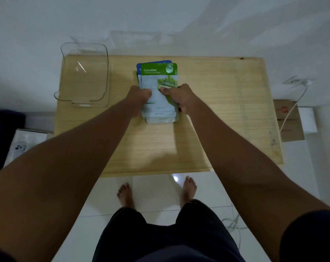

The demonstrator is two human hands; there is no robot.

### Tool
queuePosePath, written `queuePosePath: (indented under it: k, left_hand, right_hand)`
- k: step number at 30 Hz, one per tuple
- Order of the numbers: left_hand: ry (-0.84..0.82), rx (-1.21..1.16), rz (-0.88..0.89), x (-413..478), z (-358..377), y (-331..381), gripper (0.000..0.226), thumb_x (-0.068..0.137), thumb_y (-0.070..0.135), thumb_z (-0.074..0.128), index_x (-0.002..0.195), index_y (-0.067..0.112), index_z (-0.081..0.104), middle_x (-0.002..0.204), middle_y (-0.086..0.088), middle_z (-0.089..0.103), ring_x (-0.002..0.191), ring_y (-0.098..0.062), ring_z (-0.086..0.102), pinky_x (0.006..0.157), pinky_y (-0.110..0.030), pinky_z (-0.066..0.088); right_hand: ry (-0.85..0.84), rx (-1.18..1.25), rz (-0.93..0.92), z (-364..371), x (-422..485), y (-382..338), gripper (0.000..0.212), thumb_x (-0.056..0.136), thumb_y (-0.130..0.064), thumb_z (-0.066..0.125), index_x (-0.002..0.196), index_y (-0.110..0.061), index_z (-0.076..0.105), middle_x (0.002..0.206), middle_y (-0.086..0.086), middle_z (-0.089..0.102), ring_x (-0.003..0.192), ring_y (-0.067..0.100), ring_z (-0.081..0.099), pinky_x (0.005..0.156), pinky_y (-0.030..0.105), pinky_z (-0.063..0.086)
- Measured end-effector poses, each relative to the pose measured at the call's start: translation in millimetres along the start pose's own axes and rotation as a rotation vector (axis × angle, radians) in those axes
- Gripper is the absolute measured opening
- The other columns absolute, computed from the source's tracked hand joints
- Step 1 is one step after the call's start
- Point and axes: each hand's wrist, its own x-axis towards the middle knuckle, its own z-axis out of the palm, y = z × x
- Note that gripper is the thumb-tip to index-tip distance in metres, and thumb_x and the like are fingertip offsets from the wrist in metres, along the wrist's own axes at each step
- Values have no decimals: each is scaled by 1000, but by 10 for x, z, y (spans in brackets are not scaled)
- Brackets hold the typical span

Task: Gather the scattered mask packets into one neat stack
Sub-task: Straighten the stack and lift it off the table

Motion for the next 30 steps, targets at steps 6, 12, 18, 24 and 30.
queuePosePath:
  k: [6, 12, 18, 24, 30]
  left_hand:
    - [-37, -136, 49, -119, 62, 18, 37, 100, 13, 48, 135, 1, 50, 130, -19, 60, 115, -35, 61, 99, -50, 50]
    - [4, -116, 71, -116, 71, 163, 48, 96, 20, 58, 137, 2, 40, 128, -14, 57, 112, -30, 61, 95, -50, 52]
    - [-9, -110, 139, -140, -55, 250, 33, 95, 13, 58, 125, -2, 56, 113, -15, 65, 89, -24, 65, 64, -28, 52]
    - [7, -186, 282, -237, -551, 519, 24, 93, 6, 60, 118, 6, 60, 103, -6, 66, 95, -23, 65, 80, -34, 56]
    - [116, -66, 422, -140, -1481, 804, 38, 88, 11, 70, 121, -4, 61, 119, -20, 66, 106, -32, 66, 92, -46, 55]
  right_hand:
    - [-35, 12, -117, 30, -64, 37, 54, 81, -41, 75, 122, -8, 61, 114, 12, 70, 99, 28, 70, 92, 46, 58]
    - [-63, 255, -139, -9, -93, 84, 32, 85, -24, 73, 108, -3, 69, 104, 17, 74, 93, 32, 73, 82, 45, 61]
    - [-178, 287, -136, -8, -139, -71, 34, 92, -11, 60, 124, -1, 62, 124, 22, 66, 113, 39, 64, 102, 55, 50]
    - [-204, 88, -364, 199, -163, -553, 37, 91, -10, 67, 125, 0, 59, 123, 21, 66, 113, 35, 65, 102, 54, 50]
    - [-201, 64, -548, 911, -167, -1082, 35, 89, -10, 70, 121, 0, 62, 119, 18, 69, 106, 27, 68, 95, 46, 56]
